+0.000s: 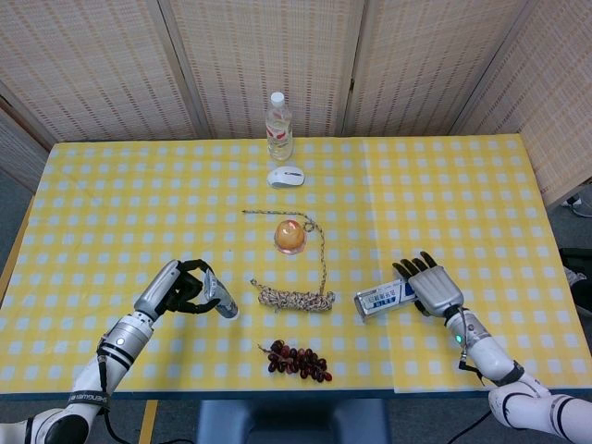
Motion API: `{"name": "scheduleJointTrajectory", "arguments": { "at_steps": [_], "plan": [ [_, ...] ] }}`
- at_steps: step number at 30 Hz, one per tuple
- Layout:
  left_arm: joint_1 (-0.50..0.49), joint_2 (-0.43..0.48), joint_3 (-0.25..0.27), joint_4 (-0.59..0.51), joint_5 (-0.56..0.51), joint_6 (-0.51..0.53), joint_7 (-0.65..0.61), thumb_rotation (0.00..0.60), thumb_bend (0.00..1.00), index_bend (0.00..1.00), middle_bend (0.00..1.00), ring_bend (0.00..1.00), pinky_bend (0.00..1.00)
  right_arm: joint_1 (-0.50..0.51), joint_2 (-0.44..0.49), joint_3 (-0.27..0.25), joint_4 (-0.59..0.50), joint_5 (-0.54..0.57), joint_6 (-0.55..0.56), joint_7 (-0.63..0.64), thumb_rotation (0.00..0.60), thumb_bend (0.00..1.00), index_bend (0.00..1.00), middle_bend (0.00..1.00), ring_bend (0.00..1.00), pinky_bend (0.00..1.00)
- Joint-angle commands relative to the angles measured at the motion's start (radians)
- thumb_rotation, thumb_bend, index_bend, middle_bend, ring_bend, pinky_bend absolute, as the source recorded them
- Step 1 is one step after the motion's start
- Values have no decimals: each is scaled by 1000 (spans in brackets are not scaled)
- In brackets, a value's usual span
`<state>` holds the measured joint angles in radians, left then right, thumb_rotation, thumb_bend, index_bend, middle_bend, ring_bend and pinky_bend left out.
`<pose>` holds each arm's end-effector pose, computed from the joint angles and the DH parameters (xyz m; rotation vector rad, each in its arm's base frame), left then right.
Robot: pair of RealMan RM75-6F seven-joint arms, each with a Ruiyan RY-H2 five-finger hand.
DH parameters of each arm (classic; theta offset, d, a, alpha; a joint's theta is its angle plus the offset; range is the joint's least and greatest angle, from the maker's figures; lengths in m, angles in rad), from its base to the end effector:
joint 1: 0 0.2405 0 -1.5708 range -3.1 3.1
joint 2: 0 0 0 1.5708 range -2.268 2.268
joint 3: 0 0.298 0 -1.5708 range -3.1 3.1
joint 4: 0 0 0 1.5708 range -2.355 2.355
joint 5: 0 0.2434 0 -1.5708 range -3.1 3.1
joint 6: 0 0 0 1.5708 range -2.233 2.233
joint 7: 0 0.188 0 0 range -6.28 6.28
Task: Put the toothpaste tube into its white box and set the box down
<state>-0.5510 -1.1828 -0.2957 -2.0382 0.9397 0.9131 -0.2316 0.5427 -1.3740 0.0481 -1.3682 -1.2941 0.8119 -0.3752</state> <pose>-0.1541 0.3525 0.0359 -1.3839 -1.8720 -1.2899 -0.3261 -0.3698 -0.0236 1.9992 -0.8018 0.4434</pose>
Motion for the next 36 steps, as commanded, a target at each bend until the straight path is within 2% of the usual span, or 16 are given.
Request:
{"name": "scheduleJointTrajectory", "arguments": {
  "at_steps": [1,6,10,21,27,32,36],
  "plan": [
    [0,8,1,-1,-1,-6,-11,600,741,799,1000,1000,1000,3,-18,-3,17,-10,15,7,600,407,154,211,211,75],
    [-1,20,4,-3,2,-9,-20,600,741,799,1000,1000,1000,2,-40,-12,48,-30,30,41,600,407,288,272,324,366],
    [-2,28,5,-9,0,-13,-34,600,741,799,1000,1000,1000,-3,-61,-19,80,-67,67,83,600,407,352,321,376,440],
    [-6,44,4,-25,1,-6,-48,600,740,799,1000,1000,1000,-22,-64,-18,101,-138,159,247,600,407,386,349,404,472],
    [-12,62,-18,-57,-18,7,-58,600,741,799,1000,1000,1000,-41,-63,-19,110,-183,223,404,600,407,386,349,406,472],
    [-36,80,-69,-97,-74,18,-78,600,741,799,1000,1000,1000,-58,-71,-19,114,-230,296,572,600,407,386,349,405,472],
    [-72,100,-140,-136,-167,10,-122,600,741,799,1000,1000,1000,-62,-91,-25,120,-266,335,696,600,407,386,349,407,472]
  ]
}}
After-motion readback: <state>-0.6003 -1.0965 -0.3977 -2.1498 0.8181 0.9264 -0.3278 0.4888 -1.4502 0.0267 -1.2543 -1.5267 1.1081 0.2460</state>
